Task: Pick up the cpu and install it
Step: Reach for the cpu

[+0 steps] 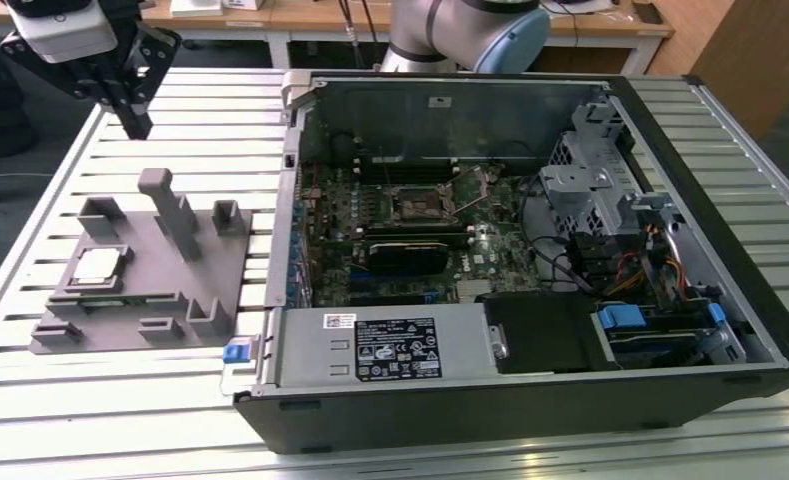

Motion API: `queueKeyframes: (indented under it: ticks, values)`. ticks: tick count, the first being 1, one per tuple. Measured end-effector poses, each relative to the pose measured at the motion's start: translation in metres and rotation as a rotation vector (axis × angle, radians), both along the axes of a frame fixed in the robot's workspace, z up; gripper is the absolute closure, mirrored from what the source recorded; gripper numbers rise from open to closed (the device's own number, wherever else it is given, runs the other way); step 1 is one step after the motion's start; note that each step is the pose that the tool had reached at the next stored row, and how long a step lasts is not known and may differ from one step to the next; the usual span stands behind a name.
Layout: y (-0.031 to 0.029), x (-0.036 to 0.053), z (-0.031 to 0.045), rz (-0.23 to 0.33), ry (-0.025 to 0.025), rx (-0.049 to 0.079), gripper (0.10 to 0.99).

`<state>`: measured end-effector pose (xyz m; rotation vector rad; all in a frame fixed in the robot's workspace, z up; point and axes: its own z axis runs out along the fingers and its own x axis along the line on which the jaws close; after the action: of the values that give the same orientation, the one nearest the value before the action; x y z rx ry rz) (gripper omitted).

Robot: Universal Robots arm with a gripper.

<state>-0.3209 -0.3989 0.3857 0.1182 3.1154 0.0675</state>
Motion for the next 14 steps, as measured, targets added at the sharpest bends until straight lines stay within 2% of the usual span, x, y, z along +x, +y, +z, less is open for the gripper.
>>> queueKeyframes:
  ticks: [14]
  values:
    - [0.0, -0.0187, -0.0007, 0.0, 0.0003, 0.0, 0.98]
